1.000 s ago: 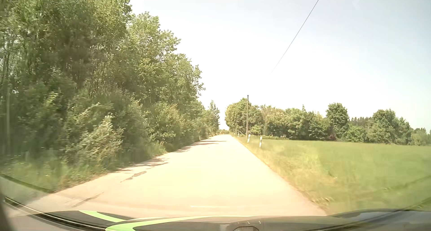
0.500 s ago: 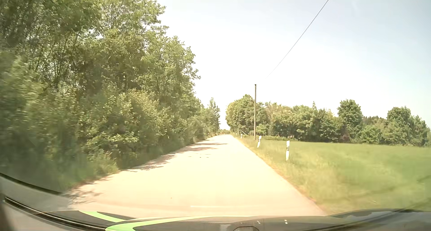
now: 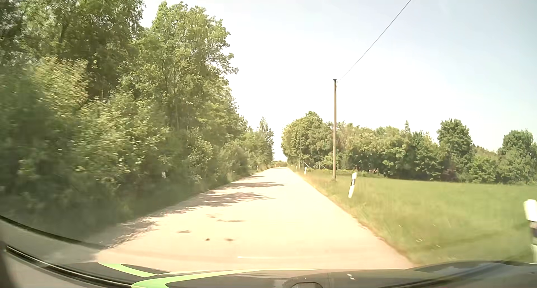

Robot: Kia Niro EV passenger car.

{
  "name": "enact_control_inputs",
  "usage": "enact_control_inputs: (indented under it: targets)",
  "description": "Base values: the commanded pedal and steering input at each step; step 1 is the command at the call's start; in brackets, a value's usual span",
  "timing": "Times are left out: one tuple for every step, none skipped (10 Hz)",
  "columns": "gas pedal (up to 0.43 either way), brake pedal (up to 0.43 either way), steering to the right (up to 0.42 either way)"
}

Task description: Follow the waypoints while adhering to traffic rules and regulations

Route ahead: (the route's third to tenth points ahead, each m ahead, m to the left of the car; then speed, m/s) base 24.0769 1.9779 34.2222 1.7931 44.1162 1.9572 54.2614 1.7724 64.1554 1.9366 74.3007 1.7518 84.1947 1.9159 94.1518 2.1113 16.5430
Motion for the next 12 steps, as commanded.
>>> enact_control_inputs:
  targets:
    - [0.169,0.000,0.002]
    - [0.169,0.000,0.003]
    - [0.169,0.000,0.003]
    - [0.169,0.000,0.003]
    - [0.169,0.000,0.004]
    - [0.169,0.000,0.003]
    - [0.169,0.000,0.004]
    - [0.169,0.000,0.003]
    - [0.169,0.000,0.002]
    - [0.169,0.000,0.001]
    - [0.169,0.000,0.000]
    - [0.157,0.000,0.000]
